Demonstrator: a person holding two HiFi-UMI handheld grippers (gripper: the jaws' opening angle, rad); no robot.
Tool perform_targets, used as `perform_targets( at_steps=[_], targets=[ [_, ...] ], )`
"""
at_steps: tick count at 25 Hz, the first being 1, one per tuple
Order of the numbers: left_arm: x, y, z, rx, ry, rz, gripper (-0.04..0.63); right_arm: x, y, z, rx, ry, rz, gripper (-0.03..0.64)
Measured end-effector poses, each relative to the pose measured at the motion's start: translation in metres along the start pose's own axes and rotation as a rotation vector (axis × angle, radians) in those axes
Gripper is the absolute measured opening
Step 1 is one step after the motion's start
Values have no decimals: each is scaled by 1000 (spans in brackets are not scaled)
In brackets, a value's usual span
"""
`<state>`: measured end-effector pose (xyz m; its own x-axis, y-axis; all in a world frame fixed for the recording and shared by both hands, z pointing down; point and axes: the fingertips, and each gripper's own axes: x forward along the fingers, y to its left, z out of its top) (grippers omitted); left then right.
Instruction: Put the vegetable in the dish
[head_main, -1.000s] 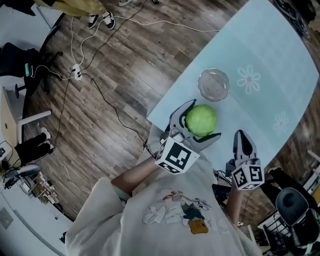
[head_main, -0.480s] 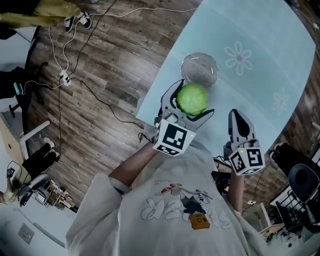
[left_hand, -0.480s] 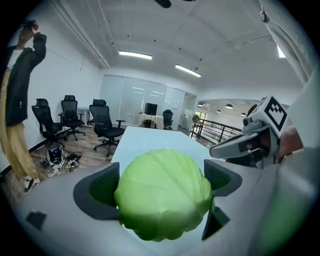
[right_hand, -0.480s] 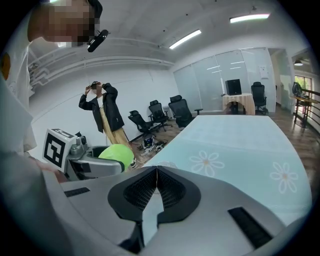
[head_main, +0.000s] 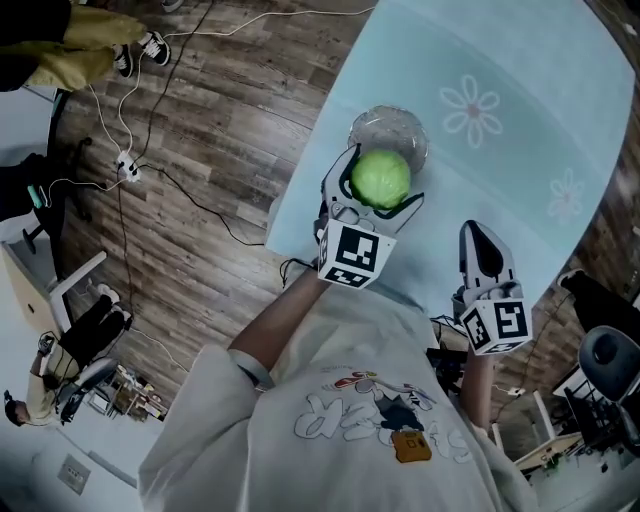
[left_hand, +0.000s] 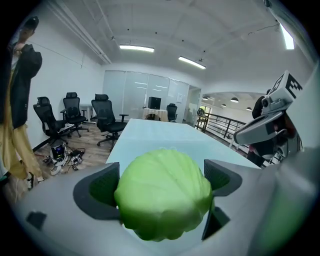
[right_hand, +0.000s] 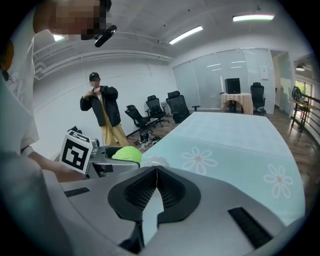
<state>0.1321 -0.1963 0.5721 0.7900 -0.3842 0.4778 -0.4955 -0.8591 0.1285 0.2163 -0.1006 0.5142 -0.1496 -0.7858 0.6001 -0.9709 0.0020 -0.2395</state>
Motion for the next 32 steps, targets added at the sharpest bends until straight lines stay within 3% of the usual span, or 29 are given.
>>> perform_targets(
  at_steps=[14, 20, 24, 32],
  targets=[
    [68, 11, -31, -6, 106, 27, 537, 2, -20, -10, 31, 40, -21, 21],
    [95, 19, -53, -16, 191, 56, 537, -1, -32, -13, 54, 39, -47, 21],
    [95, 21, -40, 39, 144, 67, 531, -1, -37, -13, 65, 30, -52, 21],
    [81, 14, -38, 35, 140, 45, 508, 2, -35, -7, 61, 7, -37, 21]
  ],
)
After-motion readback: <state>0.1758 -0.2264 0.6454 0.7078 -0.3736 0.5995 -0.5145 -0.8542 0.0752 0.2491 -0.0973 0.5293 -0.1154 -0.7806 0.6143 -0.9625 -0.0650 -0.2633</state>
